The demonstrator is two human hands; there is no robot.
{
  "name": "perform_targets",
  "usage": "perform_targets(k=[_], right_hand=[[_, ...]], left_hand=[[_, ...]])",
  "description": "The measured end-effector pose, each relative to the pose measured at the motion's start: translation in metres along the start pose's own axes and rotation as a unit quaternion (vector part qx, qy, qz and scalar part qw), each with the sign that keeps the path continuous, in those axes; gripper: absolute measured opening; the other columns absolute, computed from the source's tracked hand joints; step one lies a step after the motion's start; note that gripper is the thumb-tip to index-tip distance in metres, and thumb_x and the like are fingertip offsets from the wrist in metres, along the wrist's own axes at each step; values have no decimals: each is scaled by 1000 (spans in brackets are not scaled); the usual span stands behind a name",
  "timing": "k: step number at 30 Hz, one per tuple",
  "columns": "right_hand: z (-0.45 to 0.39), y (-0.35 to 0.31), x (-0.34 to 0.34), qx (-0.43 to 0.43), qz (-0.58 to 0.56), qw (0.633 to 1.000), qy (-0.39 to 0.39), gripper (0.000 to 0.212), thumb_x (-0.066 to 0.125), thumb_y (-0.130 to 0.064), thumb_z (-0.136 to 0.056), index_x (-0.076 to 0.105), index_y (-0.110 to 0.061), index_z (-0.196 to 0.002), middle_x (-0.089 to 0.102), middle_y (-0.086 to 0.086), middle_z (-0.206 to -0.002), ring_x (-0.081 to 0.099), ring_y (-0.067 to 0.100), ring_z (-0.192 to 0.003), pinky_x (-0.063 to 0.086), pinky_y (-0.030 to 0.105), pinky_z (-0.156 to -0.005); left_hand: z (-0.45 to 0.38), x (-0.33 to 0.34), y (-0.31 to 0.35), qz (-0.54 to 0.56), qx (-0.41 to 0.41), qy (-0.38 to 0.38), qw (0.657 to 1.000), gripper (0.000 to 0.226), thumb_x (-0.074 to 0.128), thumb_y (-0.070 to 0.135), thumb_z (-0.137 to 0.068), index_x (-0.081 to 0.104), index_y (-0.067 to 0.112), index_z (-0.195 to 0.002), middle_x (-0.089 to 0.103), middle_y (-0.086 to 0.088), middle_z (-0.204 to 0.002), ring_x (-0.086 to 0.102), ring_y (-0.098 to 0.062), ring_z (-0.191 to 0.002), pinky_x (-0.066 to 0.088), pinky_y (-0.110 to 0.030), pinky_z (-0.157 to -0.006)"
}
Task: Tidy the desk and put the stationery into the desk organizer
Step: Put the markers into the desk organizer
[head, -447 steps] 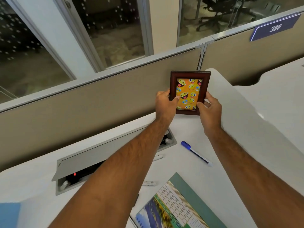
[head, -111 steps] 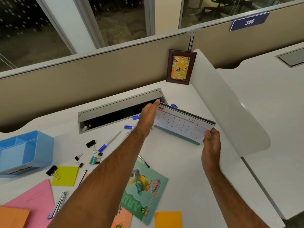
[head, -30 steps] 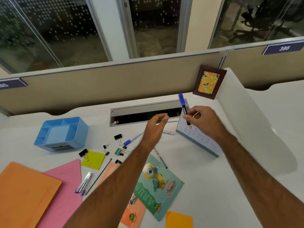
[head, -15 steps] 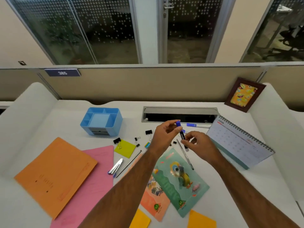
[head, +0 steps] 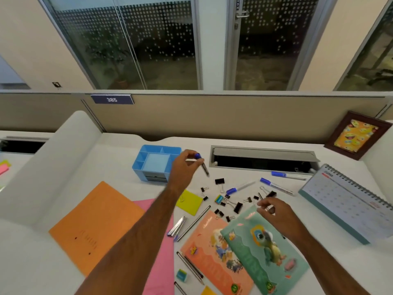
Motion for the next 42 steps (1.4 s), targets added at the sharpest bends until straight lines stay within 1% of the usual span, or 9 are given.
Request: perform_targets(k=[3, 11, 18, 23, 28, 32, 36, 39, 42], right_hand=[[-5, 28, -1, 41, 10, 999, -1, 17, 75, -26, -92, 66, -37, -101, 70, -9, -95, 67, 10, -72, 50, 20, -62], [-35, 60, -14, 81, 29, 996, 33, 18, 76, -24, -91, 67, -31, -106, 68, -4, -90, 67, 14, -73, 50, 26, -63], [-61, 75, -37, 102, 66, 990, 71, 16, 72, -23, -95, 65, -23, -109, 64, -3, -94, 63, 9, -79, 46, 22, -63], [-71, 86, -53, 106, 119, 984, 83, 15, 68, -25, -98, 64, -19, -111, 63, 0, -101, 63, 17, -88, 47, 27, -78], [-87, 87, -54, 110, 195, 973, 47, 16, 59, -32, -102, 65, -19, -109, 69, 4, -94, 64, 16, -80, 47, 27, -69], [-105, 76, -49, 101, 245, 964, 11, 25, 55, -25, -105, 65, -12, -124, 62, 11, -120, 64, 23, -99, 52, 31, -86], [-117, 69, -46, 121, 250, 961, -2, 38, 56, -21, -105, 57, -12, -141, 50, 8, -144, 61, 26, -119, 49, 32, -99], [-122, 73, -42, 124, 262, 957, -18, 36, 59, -25, -103, 58, -12, -137, 57, 9, -134, 63, 25, -114, 50, 32, -94], [-125, 79, -39, 115, 264, 957, -17, 23, 58, -25, -103, 63, -12, -121, 61, 9, -120, 64, 24, -101, 47, 28, -83]], left_hand=[[-35, -38, -12, -40, -10, 28, 999, 16, 81, 28, -90, 66, 30, -96, 75, 10, -95, 72, -2, -85, 51, -11, -71], [-108, -82, -42, -84, -26, 67, 994, 18, 80, 23, -92, 69, 18, -106, 74, 5, -102, 73, -13, -95, 60, -28, -84], [-133, -69, -68, -132, -42, 52, 989, 18, 79, 22, -93, 68, 18, -106, 73, 3, -100, 71, -13, -91, 51, -14, -72], [-136, -51, -90, -186, -48, 18, 981, 14, 79, 25, -93, 70, 20, -102, 71, 3, -96, 68, -11, -87, 52, -20, -65], [-134, -37, -105, -266, -37, -12, 963, 22, 76, 25, -94, 71, 12, -110, 72, -6, -106, 67, -21, -99, 54, -36, -87], [-132, -35, -102, -309, -11, -20, 951, 28, 76, 33, -94, 71, 16, -115, 72, -4, -113, 66, -22, -108, 52, -40, -92], [-127, -40, -94, -310, -7, 12, 951, 35, 78, 37, -92, 68, 21, -121, 64, -3, -125, 61, -25, -114, 50, -50, -100], [-113, -39, -85, -265, 11, 41, 963, 39, 79, 31, -92, 62, 21, -125, 57, -3, -129, 60, -24, -113, 52, -50, -99], [-92, -32, -79, -218, 20, 59, 974, 35, 78, 20, -92, 60, 19, -122, 57, -5, -125, 60, -25, -107, 52, -50, -99]])
Point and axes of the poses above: each hand's wrist, its own z-axis away from the middle knuckle, its own x-axis out of the palm, y = z × x, the point moved 7 cm from there along -z, towards the middle knuckle
